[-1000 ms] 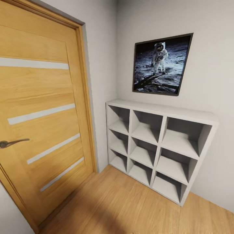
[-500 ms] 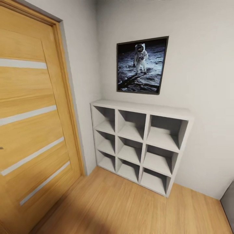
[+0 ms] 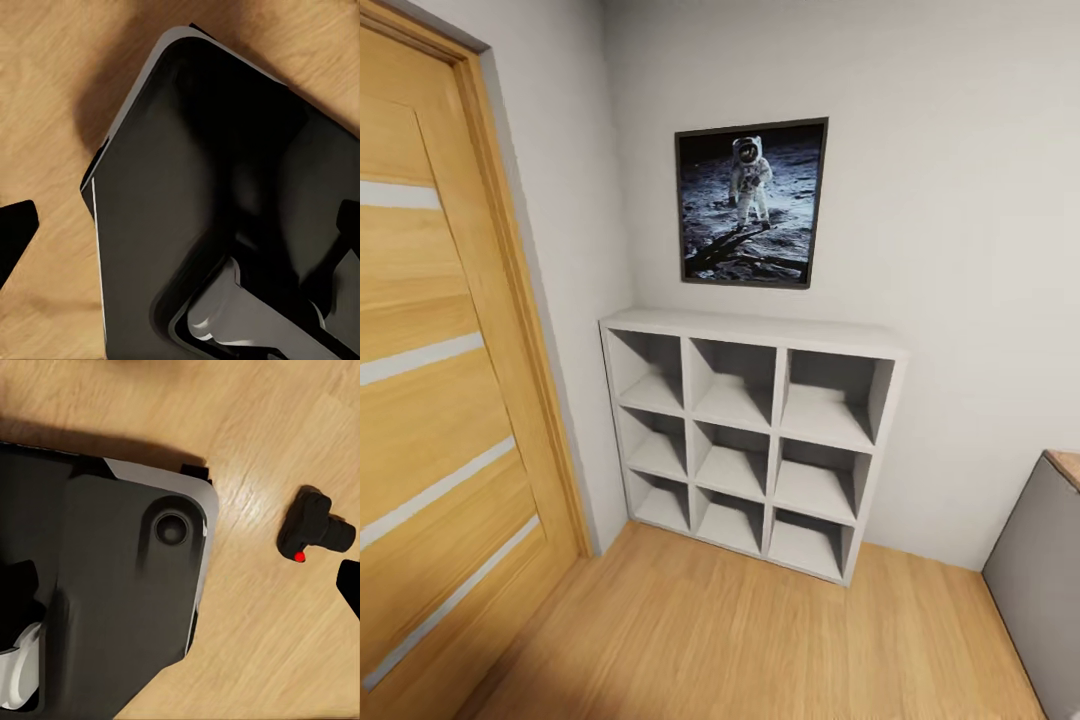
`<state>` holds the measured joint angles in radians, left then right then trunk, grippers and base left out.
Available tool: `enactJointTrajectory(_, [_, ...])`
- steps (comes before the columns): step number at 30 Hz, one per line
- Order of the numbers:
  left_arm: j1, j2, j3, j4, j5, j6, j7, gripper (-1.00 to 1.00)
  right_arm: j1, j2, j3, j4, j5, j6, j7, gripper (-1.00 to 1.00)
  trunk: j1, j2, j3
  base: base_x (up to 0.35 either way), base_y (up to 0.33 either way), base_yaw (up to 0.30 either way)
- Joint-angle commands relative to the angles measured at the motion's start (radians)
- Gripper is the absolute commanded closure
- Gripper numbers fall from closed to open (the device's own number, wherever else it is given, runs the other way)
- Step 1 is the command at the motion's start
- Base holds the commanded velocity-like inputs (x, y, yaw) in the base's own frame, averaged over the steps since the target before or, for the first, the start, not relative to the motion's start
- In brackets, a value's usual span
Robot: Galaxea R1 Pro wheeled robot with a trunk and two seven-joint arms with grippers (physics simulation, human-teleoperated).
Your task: Attach the digital camera to the camera tripod in the bedroom.
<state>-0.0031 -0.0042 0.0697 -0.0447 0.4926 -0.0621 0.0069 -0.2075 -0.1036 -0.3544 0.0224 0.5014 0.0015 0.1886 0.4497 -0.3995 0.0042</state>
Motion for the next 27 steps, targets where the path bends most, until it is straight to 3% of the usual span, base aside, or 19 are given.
enactJointTrajectory(1, [0.000, 0.000, 0.007, 0.000, -0.003, -0.002, 0.001, -1.00, -0.001, -0.001, -0.009, 0.002, 0.008, 0.000, 0.002, -1.00, 0.000, -0.001, 0.000, 0.000, 0.313, -0.296])
enactJointTrajectory(17, [0.000, 0.000, 0.004, 0.000, -0.006, -0.002, 0.001, -1.00, -0.001, -0.002, -0.011, 0.002, 0.006, -0.038, 0.000, -1.00, 0.000, -0.001, 0.000, 0.000, 0.318, -0.296])
enactJointTrajectory(27, [0.000, 0.000, 0.004, 0.000, -0.008, -0.002, 0.001, -1.00, -0.001, -0.003, -0.011, 0.002, 0.004, -0.039, 0.000, -1.00, 0.000, -0.001, 0.000, 0.000, 0.078, -0.296])
